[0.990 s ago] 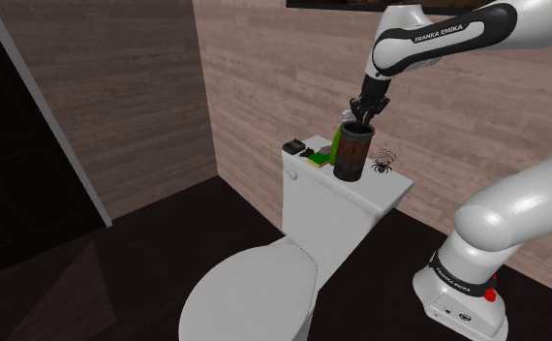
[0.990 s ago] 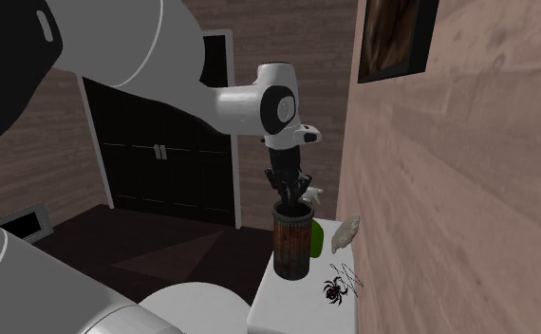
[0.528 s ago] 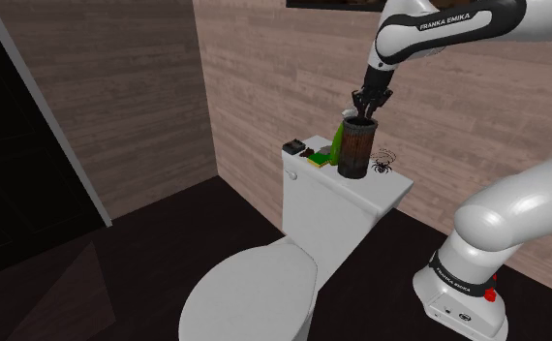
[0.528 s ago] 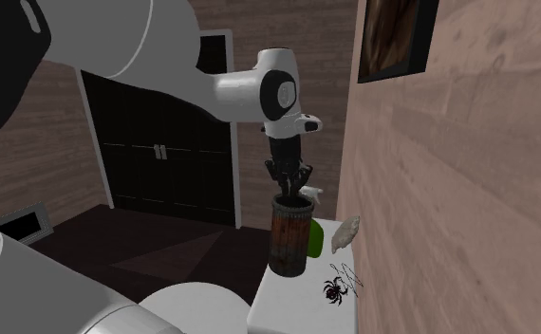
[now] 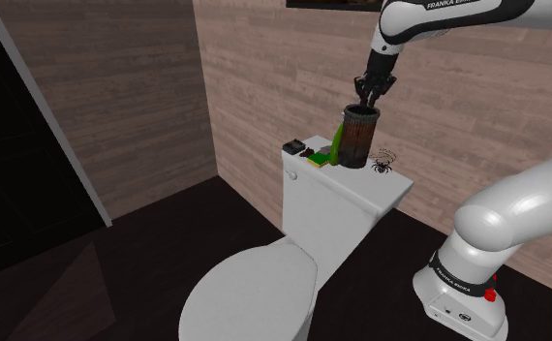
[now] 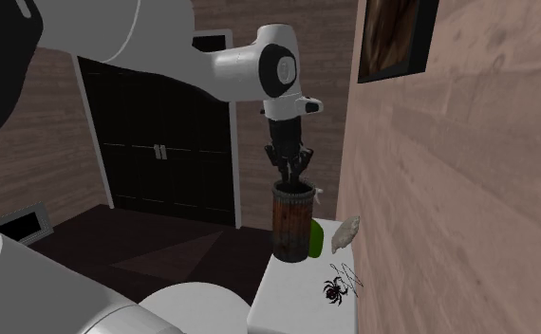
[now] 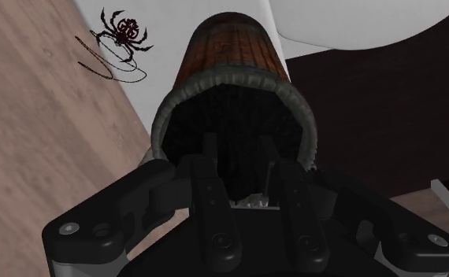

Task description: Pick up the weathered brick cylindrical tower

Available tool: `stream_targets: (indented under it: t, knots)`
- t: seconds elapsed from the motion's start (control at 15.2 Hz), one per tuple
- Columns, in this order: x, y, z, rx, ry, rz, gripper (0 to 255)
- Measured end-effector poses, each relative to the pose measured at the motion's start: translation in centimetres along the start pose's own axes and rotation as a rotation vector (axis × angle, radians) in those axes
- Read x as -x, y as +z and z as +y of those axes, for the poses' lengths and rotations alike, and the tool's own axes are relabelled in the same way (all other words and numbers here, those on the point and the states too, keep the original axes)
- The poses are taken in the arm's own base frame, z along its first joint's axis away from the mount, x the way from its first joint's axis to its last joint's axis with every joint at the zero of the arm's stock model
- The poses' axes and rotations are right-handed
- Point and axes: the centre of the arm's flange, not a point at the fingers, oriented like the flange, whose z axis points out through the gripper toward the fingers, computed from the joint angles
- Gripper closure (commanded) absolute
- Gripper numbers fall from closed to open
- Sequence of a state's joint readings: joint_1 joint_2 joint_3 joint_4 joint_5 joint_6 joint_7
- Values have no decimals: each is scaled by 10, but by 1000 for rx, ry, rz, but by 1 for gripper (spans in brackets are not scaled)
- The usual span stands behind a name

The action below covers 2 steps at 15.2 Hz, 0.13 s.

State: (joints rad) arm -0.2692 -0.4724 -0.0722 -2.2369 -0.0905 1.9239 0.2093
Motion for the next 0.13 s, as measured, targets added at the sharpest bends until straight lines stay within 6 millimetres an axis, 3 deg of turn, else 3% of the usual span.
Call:
stream_targets:
  t: [0.13]
  knots:
    - [-2,-8,1,0,0,0,255]
